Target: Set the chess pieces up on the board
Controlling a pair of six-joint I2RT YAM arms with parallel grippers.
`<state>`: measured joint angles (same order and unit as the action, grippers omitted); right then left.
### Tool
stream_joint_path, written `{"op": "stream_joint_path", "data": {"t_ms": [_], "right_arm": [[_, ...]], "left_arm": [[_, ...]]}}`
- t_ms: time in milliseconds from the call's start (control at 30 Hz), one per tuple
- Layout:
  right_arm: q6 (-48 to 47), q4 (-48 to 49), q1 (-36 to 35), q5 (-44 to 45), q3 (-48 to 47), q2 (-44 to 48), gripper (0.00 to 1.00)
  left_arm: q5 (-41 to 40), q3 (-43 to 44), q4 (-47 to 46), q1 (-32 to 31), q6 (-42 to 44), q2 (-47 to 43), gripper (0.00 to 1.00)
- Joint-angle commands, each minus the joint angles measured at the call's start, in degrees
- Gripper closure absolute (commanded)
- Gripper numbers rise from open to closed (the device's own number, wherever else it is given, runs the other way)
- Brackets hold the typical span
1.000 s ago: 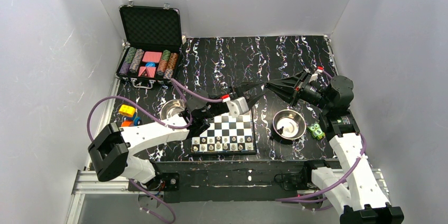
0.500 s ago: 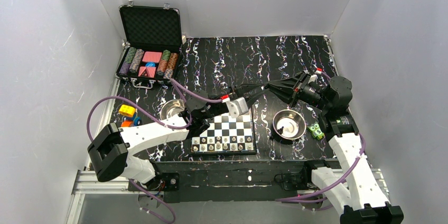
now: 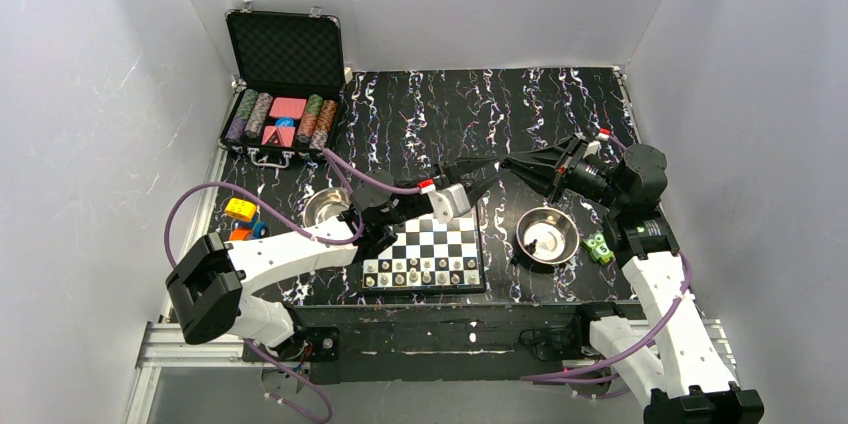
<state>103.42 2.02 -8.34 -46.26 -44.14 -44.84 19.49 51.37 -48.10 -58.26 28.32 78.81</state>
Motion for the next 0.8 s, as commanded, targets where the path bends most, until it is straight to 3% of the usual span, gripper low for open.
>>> {"op": "stream_joint_path", "data": {"t_ms": [0,133,400,667,767], "right_arm": [[0.5,3.95,-0.19,-0.6,-0.32,0.69,0.99],[0.73,4.15,-0.19,-0.5,-0.07,0.78,0.99],[0.77,4.41,-0.19,-0.52,0.02,0.86,0.99],[1.03,4.66,-0.19,-0.35,0.2,1.14,0.99],[1.06,4.75,-0.19,-0.32,0.19,1.08,0.99]], "left_arm": [[-0.85,0.31,-0.65,-0.19,0.01,-1.81,0.73],[-1.18,-0.01,-0.77,-0.19,0.01,-1.88,0.73],[-1.47,-0.46,-0.64,-0.19,0.27,-2.11,0.87],[-1.73,-0.45,-0.77,-0.23,0.33,-1.95,0.75],[-1.9,-0.47,-0.77,-0.19,0.32,-1.95,0.75]]}}
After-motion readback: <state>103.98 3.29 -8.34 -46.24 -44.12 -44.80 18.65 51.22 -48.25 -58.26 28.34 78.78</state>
